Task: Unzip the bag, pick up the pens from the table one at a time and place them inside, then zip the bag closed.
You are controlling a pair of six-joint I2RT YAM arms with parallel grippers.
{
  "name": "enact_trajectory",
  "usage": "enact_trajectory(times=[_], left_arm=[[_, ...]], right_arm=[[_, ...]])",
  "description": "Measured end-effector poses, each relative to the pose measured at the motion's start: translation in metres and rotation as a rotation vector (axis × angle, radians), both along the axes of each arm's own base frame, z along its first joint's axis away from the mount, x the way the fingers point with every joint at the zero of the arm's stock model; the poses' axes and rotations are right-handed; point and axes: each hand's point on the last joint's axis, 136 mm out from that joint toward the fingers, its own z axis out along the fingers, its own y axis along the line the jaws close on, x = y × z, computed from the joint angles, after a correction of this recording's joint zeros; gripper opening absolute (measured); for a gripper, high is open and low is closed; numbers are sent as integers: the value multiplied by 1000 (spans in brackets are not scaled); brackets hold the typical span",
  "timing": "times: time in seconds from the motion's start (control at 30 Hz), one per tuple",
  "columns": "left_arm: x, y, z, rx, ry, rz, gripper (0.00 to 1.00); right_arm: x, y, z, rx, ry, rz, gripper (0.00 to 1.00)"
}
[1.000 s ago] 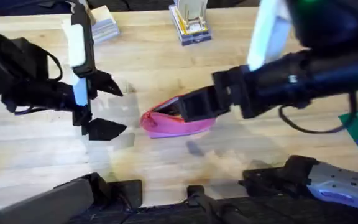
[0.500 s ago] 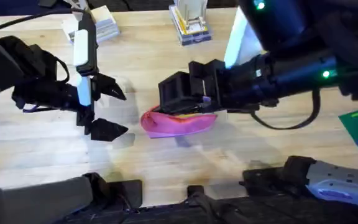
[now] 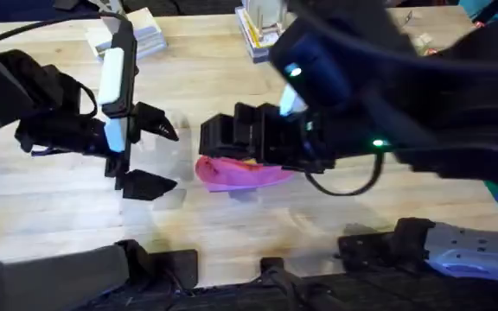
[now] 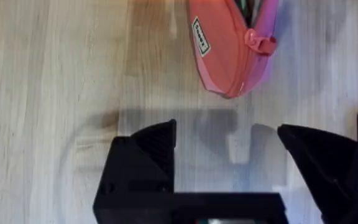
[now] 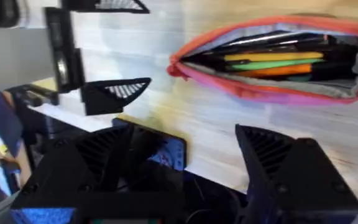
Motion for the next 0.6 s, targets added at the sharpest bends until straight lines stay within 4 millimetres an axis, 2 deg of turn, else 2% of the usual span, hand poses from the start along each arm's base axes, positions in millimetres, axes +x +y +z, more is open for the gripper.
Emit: enact_trajectory(times=[0.17, 0.43, 0.6], left_arm=[[1, 0, 0, -1, -16, -14, 994], [1, 0, 0, -3, -23, -18, 994], [5, 1, -1, 4, -44, -18, 994]], right_arm=[[0, 14, -15, -25, 5, 36, 998], [-11, 42, -37, -53, 17, 113, 997], [-7, 55, -48, -55, 18, 121, 996]])
